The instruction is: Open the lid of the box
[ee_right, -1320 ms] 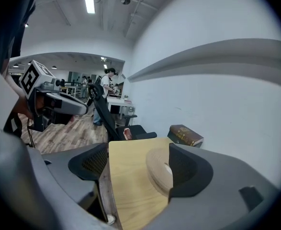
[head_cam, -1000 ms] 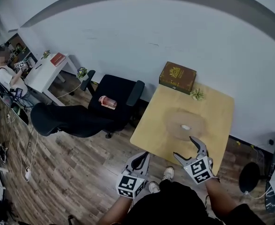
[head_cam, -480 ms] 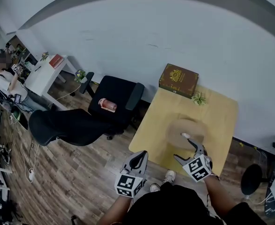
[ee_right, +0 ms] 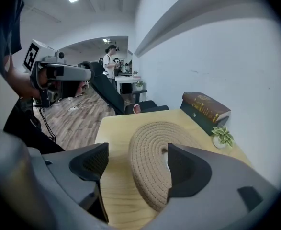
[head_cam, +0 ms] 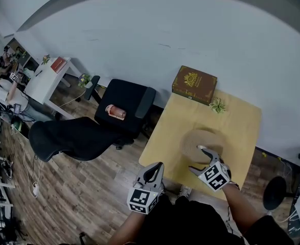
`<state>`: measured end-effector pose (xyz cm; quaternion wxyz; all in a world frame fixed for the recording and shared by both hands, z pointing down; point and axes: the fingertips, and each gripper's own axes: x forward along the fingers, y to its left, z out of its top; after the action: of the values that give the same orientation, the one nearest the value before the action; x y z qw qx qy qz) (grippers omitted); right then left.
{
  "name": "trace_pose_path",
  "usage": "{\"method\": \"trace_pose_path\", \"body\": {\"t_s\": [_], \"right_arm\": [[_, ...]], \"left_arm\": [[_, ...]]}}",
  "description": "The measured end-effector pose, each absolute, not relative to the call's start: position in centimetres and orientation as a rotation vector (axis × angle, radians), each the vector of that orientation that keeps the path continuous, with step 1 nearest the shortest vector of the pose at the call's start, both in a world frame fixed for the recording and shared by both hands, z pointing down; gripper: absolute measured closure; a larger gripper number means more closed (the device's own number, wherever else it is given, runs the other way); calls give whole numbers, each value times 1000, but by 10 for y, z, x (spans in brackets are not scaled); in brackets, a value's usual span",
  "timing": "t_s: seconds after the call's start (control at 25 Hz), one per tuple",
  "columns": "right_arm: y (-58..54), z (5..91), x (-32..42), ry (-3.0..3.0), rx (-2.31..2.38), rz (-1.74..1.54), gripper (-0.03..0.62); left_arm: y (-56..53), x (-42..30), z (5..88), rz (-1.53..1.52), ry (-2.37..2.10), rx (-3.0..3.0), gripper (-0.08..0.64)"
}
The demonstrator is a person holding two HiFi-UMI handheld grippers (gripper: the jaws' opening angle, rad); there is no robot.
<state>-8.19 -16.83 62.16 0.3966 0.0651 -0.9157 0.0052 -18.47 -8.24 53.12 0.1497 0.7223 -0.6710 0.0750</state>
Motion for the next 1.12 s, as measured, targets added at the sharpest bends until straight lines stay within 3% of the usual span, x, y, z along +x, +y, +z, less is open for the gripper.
{"method": "trace_pose_path", "body": {"t_s": [1.12], "right_arm": [[-179,700,-91,-1878,-7,-121,190]], "left_arm": [[-104,-227,549,261,-1703,2222,538]]}}
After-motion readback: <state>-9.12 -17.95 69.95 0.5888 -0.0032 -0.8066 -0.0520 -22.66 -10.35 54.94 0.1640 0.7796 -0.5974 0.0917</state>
